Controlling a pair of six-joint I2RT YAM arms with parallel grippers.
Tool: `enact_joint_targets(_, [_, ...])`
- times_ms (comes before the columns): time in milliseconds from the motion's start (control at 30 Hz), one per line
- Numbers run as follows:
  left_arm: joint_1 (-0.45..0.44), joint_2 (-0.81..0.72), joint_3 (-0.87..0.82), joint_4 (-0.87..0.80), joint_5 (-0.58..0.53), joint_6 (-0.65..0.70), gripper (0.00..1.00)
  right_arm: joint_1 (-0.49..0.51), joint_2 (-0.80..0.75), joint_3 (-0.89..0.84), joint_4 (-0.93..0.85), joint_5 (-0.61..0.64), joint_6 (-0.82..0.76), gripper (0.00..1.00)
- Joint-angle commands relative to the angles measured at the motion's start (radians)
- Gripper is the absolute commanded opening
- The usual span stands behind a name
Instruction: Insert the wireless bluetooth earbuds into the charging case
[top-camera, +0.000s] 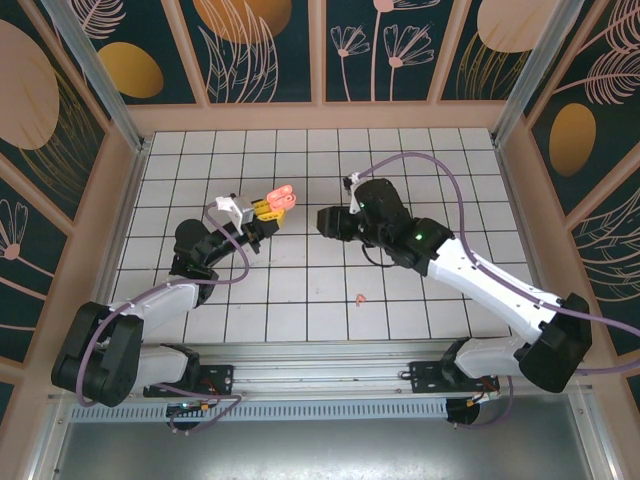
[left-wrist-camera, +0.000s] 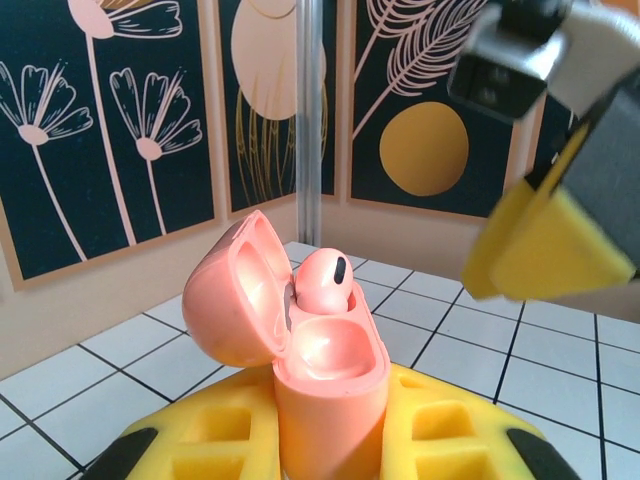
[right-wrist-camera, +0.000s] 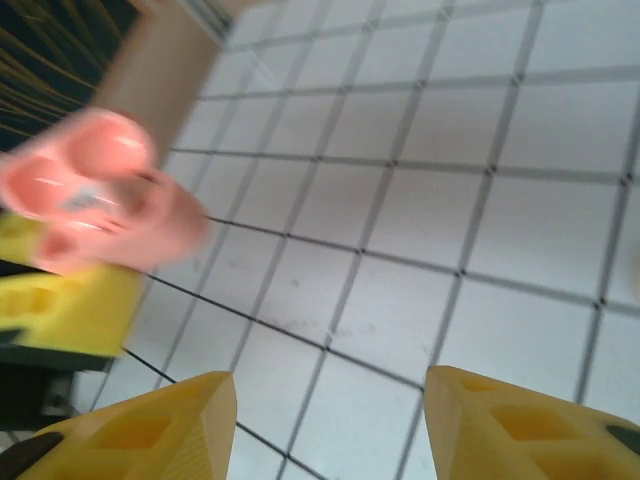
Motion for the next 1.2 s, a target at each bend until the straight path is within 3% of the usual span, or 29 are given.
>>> enact_joint_targets(0, [0.001,0.001,0.006,0.004,-0.016,-0.016,0.14,-0.033,-0.019,-0.058,-0.249,-0.024,0.163,0.52])
enact_joint_targets(300, [0.001,-0.001,0.007,-0.011,-0.013,-0.014,0.14,-0.089,0.02,-0.251,-0.343,-0.132,0.395,0.51])
enact_joint_targets(767, [0.001,-0.023,0.013,-0.064,-0.018,0.016,0.14,-0.095,0.306,-0.18,-0.353,-0.138,0.298,0.48])
enact_joint_targets(1167, [0.001,-0.019,0.013,-0.073,-0.025,0.02,0.14,-0.091,0.375,-0.187,-0.313,-0.185,0.29,0.39])
